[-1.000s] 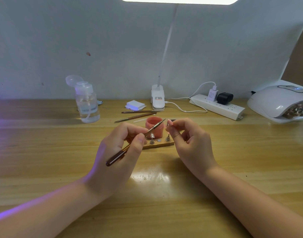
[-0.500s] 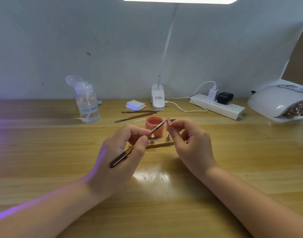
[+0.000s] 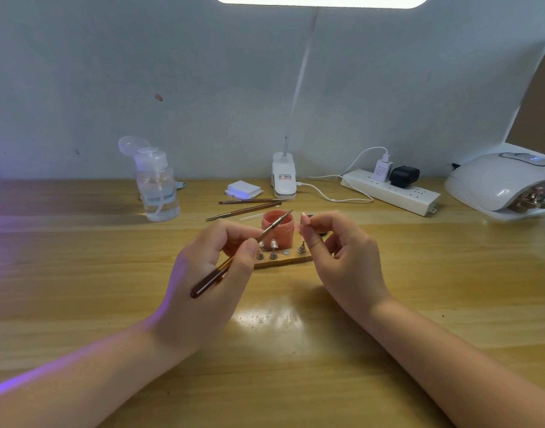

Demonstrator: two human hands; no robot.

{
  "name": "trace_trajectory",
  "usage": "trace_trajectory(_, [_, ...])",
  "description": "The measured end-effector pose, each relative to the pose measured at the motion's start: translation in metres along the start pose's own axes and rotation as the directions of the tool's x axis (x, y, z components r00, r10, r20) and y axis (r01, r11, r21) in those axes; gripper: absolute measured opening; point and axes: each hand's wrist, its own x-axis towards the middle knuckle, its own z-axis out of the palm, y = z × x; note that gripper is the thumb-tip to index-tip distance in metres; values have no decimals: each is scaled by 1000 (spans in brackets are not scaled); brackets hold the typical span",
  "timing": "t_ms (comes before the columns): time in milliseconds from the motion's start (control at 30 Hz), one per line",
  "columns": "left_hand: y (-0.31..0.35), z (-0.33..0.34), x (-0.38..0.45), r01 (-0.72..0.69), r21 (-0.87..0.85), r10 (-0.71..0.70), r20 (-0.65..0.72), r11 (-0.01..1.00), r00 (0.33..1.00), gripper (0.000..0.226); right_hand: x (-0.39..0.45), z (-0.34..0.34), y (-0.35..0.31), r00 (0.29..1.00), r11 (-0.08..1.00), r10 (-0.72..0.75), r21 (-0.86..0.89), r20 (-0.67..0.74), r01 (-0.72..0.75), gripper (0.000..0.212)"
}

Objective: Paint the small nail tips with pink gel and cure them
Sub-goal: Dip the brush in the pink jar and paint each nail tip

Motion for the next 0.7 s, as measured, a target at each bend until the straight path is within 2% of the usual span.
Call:
trace_trajectory(233, [2,1,-2,-78,-40,80,43,996,996,14,-1,0,-1,1000,999,22,43,-4,-22,6])
trace_trajectory(400, [-2,-1,0,-44,-29,46,41,999,998,16,0,-1,0,999,998,40,40,0,-40,8])
trace_trajectory(567, [0,0,0,-81,-35,83,62,996,995,17,0,-1,0,1000,999,28,28,-8,-28,8])
trace_trajectory(700, [-3,-1,0,-39,-5,39,36,999,999,16,0,-1,1,999,999,40,37,-24,-40,8])
